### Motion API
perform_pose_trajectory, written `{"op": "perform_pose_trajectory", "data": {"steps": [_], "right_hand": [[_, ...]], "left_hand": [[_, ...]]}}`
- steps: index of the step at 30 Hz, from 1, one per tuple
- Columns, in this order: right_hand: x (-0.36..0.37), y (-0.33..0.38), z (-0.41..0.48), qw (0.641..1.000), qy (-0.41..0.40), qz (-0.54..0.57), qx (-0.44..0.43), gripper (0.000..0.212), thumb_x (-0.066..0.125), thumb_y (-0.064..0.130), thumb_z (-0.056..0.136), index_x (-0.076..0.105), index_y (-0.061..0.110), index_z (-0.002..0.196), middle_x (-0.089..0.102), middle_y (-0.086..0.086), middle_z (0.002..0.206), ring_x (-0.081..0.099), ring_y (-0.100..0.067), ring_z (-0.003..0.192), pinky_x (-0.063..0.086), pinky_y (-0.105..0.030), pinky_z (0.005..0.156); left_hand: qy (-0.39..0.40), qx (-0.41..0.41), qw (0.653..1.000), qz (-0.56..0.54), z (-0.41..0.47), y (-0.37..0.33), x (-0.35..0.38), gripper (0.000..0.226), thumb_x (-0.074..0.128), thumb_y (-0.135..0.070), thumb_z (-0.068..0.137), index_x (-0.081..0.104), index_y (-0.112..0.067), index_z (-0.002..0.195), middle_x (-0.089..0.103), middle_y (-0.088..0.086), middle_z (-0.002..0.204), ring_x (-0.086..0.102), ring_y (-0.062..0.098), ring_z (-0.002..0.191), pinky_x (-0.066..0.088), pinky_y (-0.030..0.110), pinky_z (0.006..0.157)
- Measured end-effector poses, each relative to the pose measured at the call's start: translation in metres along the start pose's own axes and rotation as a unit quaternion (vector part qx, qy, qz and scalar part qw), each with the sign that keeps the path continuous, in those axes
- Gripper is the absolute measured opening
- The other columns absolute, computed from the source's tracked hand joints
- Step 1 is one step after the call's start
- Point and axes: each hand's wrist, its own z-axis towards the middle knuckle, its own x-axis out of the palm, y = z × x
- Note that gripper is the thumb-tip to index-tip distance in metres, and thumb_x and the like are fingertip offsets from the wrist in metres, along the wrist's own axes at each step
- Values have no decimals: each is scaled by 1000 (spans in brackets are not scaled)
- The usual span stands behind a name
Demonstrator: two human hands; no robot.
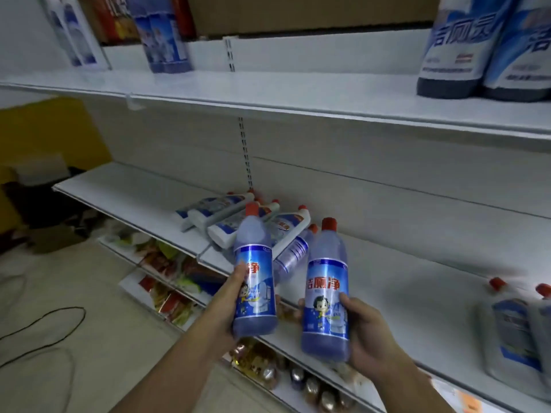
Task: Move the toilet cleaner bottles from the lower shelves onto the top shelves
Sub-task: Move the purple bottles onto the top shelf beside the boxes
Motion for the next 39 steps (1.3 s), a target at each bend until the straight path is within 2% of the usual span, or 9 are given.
{"op": "perform_pose_trajectory", "data": {"steps": [4,9,13,18,22,28,35,37,39], "right_hand": [[57,-34,10,999,37,-28,14,77,98,17,18,73,-7,87,70,-27,80,70,-36,64,59,-43,56],[130,-103,36,997,20,-80,-4,111,98,31,22,55,-6,118,70,-26,87,71,-33,68,59,-41,59],[191,-143,48,994,23,-100,-33,116,98,29,17,54,-5,119,69,-27,91,70,-34,68,59,-42,59],[258,-151,53,991,14,-90,-100,106,97,28,11,58,-2,104,70,-23,78,69,-33,58,60,-42,54],[301,-126,66,976,17,-135,-173,114,97,34,9,58,-2,111,71,-25,81,70,-33,60,59,-39,52],[366,-55,90,920,116,-244,-285,87,95,41,17,72,2,92,72,-26,91,72,-31,70,59,-35,56],[421,32,161,904,133,-269,-303,84,92,49,26,74,15,100,73,-14,103,73,-28,85,60,-38,64],[433,48,183,899,115,-282,-314,87,91,51,23,72,15,99,74,-12,99,73,-26,81,60,-37,61],[449,60,205,891,102,-297,-329,74,91,48,28,74,14,92,75,-11,91,73,-24,74,59,-35,57]], "left_hand": [[9,21,999,22,-27,-29,-44,57,47,-56,66,61,-11,98,72,8,70,69,19,58,57,31,57],[31,48,997,44,-61,-79,-126,68,45,-58,67,57,-9,113,73,13,80,71,24,66,59,34,57],[77,92,990,75,-88,-131,-180,70,48,-53,68,53,-6,120,74,14,77,72,24,63,56,30,50],[139,119,980,82,-107,-196,-205,113,86,-61,14,57,-5,108,73,17,76,71,27,60,57,32,49],[170,143,969,111,-95,-247,-208,126,94,-41,6,52,2,117,70,19,70,68,27,52,55,32,46],[219,180,956,79,-55,-329,-192,90,94,-36,5,74,-2,87,72,20,78,70,29,59,59,37,54],[194,271,940,67,6,-429,-174,97,93,-43,12,64,-10,99,75,12,82,72,23,66,60,34,55],[193,296,933,62,25,-452,-174,91,93,-43,15,64,-13,96,74,7,76,71,19,62,58,31,51],[198,322,922,85,44,-474,-175,68,88,-41,39,61,-16,97,74,2,72,71,16,60,58,30,51]]}}
